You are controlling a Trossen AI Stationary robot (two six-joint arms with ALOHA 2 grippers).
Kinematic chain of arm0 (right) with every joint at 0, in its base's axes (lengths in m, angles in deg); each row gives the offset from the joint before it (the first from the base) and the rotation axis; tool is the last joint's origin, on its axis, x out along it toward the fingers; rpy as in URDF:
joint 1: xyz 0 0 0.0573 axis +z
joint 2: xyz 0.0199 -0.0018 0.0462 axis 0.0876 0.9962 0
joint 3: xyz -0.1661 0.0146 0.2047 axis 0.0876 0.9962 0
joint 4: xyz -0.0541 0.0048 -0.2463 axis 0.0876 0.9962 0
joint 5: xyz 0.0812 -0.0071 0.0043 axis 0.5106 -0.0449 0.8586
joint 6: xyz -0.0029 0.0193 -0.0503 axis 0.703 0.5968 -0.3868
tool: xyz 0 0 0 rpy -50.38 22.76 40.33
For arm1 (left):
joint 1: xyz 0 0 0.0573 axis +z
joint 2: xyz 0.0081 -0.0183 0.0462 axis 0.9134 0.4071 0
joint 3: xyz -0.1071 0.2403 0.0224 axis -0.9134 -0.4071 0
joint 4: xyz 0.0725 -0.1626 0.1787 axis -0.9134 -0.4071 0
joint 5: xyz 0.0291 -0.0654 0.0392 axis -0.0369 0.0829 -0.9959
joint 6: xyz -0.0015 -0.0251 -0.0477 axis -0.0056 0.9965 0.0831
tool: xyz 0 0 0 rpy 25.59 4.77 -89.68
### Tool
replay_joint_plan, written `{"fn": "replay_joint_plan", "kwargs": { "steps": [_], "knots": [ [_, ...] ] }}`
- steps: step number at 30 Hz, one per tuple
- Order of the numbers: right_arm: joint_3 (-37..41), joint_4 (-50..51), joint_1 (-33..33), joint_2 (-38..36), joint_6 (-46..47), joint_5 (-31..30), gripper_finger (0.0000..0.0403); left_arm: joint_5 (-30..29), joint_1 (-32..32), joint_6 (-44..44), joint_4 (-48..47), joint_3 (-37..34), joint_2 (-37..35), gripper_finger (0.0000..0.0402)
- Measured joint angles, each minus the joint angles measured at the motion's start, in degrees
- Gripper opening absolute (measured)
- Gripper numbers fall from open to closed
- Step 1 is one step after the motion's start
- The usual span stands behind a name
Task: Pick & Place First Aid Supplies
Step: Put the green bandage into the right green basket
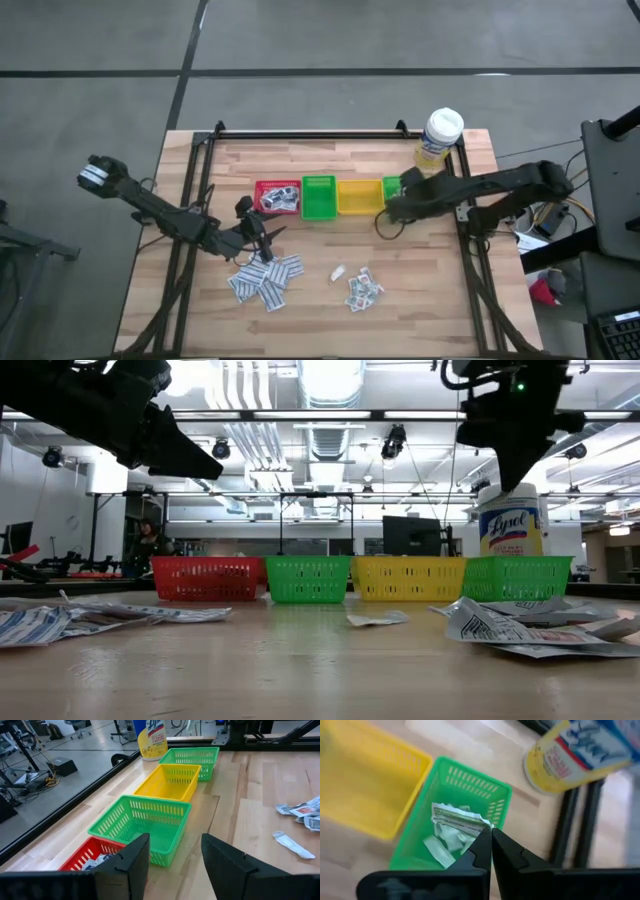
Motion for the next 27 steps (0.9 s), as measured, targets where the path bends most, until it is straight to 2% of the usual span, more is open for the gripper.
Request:
{"fn": "replay_joint_plan", "kwargs": {
  "steps": [4,10,17,27],
  "knots": [
    [5.2,-7.0,-3.9,-5.7,4.9,2.4,0.0008,0.0,0.0,0.1,0.0,0.0,0.0,0.0181],
    [12.5,-18.5,-9.5,-9.3,1.1,10.2,0.0008,0.0,0.0,0.3,0.0,0.0,0.0,0.0181],
    [17.7,-22.1,-12.4,-8.0,1.9,13.1,0.0008,0.0,0.0,0.4,0.0,0.0,0.0,0.0181],
    [18.1,-24.5,-12.6,-1.9,-0.4,14.4,0.0008,0.0,0.0,0.4,0.0,0.0,0.0,0.0181]
  ]
}}
